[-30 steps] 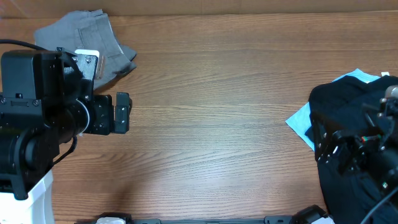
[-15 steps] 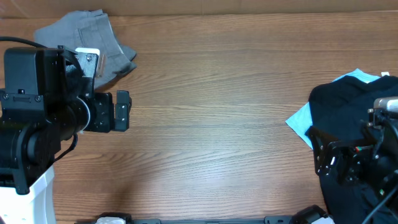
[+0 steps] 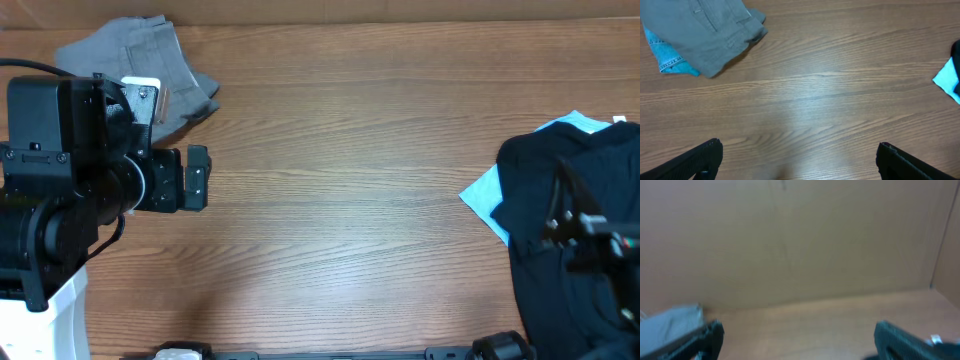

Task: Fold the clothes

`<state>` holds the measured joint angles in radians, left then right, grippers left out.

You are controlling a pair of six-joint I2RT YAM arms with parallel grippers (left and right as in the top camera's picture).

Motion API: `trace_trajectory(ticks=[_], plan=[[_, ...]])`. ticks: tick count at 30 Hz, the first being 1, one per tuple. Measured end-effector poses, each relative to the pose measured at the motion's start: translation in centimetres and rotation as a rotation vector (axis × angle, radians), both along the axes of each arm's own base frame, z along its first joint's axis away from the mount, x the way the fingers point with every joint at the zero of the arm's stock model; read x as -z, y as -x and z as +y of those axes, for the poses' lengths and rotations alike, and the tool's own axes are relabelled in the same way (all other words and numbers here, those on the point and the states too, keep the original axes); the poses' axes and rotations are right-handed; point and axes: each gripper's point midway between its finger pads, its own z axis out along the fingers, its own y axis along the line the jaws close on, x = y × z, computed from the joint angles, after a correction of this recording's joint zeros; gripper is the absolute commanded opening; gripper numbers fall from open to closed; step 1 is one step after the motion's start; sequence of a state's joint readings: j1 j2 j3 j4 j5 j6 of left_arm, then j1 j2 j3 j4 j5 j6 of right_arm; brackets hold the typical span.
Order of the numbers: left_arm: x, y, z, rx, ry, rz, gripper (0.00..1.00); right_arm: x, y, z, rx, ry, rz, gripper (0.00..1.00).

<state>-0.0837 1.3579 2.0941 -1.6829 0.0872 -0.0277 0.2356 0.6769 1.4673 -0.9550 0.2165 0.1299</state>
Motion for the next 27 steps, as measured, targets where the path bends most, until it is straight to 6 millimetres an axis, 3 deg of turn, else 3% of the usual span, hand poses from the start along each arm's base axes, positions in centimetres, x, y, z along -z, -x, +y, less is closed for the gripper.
trace_trajectory(ticks=[2, 5, 9, 20, 27], plan=[[0.0, 0.0, 0.0, -0.001, -0.002, 0.000, 1.00, 2.0, -1.3, 0.1, 0.008, 0.002, -0.011, 1.00], [0.0, 0.0, 0.1, -0.002, -0.002, -0.001, 1.00, 6.7, -2.6, 0.6, -0.008, 0.015, 0.031, 1.00], [0.0, 0.0, 0.1, -0.002, -0.002, 0.000, 1.00, 11.8, -3.1, 1.1, -0.030, 0.015, 0.035, 1.00], [0.0, 0.0, 0.1, -0.002, -0.002, 0.000, 1.00, 22.8, -3.6, 1.9, -0.069, -0.003, -0.063, 1.00], [0.0, 0.0, 0.1, -0.002, -0.002, 0.000, 1.00, 27.8, -4.6, 3.9, -0.146, -0.005, -0.060, 1.00]])
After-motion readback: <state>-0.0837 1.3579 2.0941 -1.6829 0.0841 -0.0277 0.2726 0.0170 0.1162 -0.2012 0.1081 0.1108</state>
